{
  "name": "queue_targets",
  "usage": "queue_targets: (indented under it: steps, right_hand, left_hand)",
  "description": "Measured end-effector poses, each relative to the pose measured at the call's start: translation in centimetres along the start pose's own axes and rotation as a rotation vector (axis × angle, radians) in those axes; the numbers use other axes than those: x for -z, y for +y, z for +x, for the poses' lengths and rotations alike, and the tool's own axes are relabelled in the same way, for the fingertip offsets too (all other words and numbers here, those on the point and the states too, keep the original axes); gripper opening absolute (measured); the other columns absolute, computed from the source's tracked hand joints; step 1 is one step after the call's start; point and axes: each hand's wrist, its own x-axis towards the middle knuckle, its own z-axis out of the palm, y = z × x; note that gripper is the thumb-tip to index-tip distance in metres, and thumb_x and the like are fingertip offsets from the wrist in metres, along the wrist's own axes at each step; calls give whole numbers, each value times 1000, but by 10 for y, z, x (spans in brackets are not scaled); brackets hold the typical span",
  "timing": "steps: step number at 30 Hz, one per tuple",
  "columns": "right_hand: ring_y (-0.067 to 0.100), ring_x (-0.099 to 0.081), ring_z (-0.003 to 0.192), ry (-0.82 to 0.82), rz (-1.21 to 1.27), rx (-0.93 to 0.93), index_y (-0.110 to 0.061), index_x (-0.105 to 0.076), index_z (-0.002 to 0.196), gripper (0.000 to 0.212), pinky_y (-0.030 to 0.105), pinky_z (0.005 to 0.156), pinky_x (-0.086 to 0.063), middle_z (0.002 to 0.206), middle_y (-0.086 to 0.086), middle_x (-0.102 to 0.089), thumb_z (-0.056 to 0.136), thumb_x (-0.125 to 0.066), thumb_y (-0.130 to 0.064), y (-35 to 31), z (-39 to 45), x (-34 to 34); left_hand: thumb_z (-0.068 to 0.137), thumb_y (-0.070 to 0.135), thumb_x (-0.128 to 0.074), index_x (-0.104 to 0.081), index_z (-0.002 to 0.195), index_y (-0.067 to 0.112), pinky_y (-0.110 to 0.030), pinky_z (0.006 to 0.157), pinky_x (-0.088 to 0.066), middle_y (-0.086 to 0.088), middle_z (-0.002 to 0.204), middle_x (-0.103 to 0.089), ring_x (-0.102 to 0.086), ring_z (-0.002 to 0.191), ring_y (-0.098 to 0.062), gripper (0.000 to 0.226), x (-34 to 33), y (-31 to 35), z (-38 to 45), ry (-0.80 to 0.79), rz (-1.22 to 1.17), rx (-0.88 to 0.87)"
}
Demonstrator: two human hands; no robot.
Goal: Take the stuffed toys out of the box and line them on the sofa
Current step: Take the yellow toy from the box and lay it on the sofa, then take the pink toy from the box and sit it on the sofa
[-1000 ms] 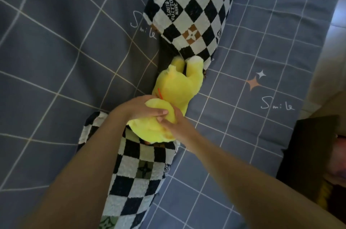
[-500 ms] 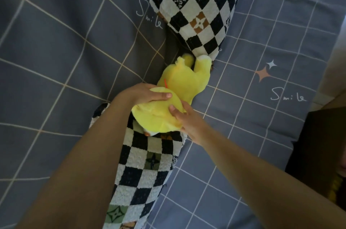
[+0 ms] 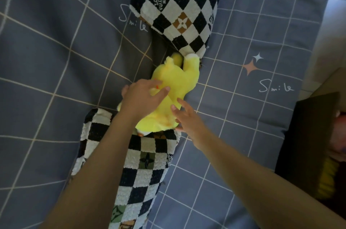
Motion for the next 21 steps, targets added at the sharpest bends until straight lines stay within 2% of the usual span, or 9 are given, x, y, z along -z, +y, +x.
queue_targets:
  steps: [3, 5, 7, 8, 10, 14, 18, 20, 21]
  right_hand:
    - [21, -53, 113, 142, 103, -1, -27, -40, 137, 47, 33, 85, -48, 117, -4, -53, 93, -50, -39, 3, -15, 30]
    - [20, -55, 109, 246, 140, 33, -23, -45, 133, 41, 29, 79, -49, 120, 0, -53, 94, -50, -35, 7, -31, 61]
    - [18, -56, 97, 374, 188, 60, -20, -49, 128, 35, 26, 72, -48, 119, 7, -55, 95, -49, -30, 15, -50, 97]
    - [17, -56, 94, 439, 202, 62, -19, -50, 127, 34, 25, 72, -48, 117, 7, -55, 95, -49, -29, 20, -62, 119]
    - [18, -58, 98, 544, 204, 82, -19, -50, 128, 35, 28, 76, -49, 114, 5, -57, 95, -50, -30, 29, -92, 163]
    - [18, -60, 91, 733, 178, 142, -18, -55, 120, 25, 31, 75, -50, 99, 1, -61, 95, -50, -23, 51, -143, 245]
    - [20, -60, 100, 895, 73, 130, -21, -58, 115, 22, 37, 86, -50, 111, 6, -63, 94, -51, -23, 74, -183, 326]
    - [17, -57, 104, 931, 12, 116, -14, -58, 119, 26, 29, 86, -44, 116, 7, -62, 94, -51, -19, 87, -197, 363]
    - [17, -57, 107, 953, -10, 99, -12, -58, 120, 28, 27, 87, -42, 119, 7, -61, 94, -51, -18, 96, -204, 387]
  left_hand:
    - [88, 44, -57, -64, 115, 29, -49, 112, -25, 2, 125, -60, -50, 123, -17, 31, -24, 31, -19, 16, -163, -108]
    - [90, 29, -60, -66, 114, 20, -40, 106, -37, -1, 119, -63, -54, 117, -18, 26, -46, 58, -31, -23, -285, -157]
    - [91, 19, -58, -66, 114, 13, -28, 94, -45, -4, 116, -64, -59, 110, -19, 25, -75, 88, -44, -86, -372, -150]
    - [92, 18, -57, -66, 114, 12, -25, 91, -46, -5, 117, -65, -60, 108, -19, 25, -93, 104, -52, -133, -407, -124]
    - [93, 18, -56, -65, 115, 12, -29, 93, -48, -7, 118, -65, -61, 105, -19, 25, -133, 139, -71, -220, -461, -101]
    - [94, 18, -52, -65, 115, 12, -31, 93, -48, -9, 115, -67, -62, 105, -19, 25, -207, 212, -109, -400, -505, -127]
    - [94, 14, -50, -66, 113, 10, -29, 95, -48, -9, 117, -67, -60, 107, -18, 25, -269, 291, -143, -534, -527, -159]
    - [95, 13, -49, -66, 114, 9, -23, 93, -45, -7, 118, -66, -57, 106, -11, 26, -295, 323, -155, -585, -508, -157]
    - [95, 14, -48, -66, 113, 10, -25, 95, -45, -7, 117, -65, -58, 106, -12, 25, -312, 342, -160, -609, -505, -146]
